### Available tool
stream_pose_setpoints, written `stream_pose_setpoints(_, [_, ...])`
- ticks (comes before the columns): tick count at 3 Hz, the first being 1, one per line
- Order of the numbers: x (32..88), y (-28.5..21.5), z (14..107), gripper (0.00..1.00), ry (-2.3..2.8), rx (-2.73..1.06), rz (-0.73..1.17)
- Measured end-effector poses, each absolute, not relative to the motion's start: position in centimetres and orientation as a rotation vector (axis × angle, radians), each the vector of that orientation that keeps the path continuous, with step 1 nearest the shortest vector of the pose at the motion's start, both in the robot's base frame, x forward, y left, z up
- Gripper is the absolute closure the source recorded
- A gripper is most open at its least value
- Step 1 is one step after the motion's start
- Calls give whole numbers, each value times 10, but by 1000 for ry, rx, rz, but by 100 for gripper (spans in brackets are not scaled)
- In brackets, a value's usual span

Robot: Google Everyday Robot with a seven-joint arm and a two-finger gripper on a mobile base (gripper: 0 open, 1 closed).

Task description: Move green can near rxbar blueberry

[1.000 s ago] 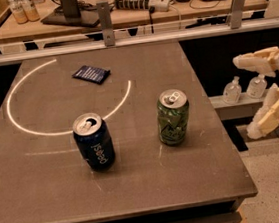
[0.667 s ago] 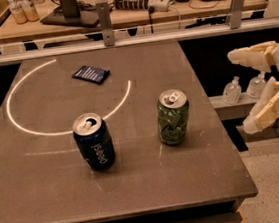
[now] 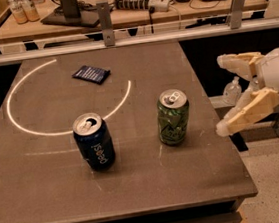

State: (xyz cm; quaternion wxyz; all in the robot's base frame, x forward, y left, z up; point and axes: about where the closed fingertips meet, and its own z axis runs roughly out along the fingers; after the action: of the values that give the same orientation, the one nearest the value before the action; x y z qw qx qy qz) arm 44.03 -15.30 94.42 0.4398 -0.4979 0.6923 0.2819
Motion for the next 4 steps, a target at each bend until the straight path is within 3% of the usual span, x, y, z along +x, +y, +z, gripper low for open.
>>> stream_pose_setpoints(3, [469, -91, 909, 0, 1557, -1192, 792])
stream_pose_setpoints(4, [467, -79, 895, 18, 1559, -1195, 850])
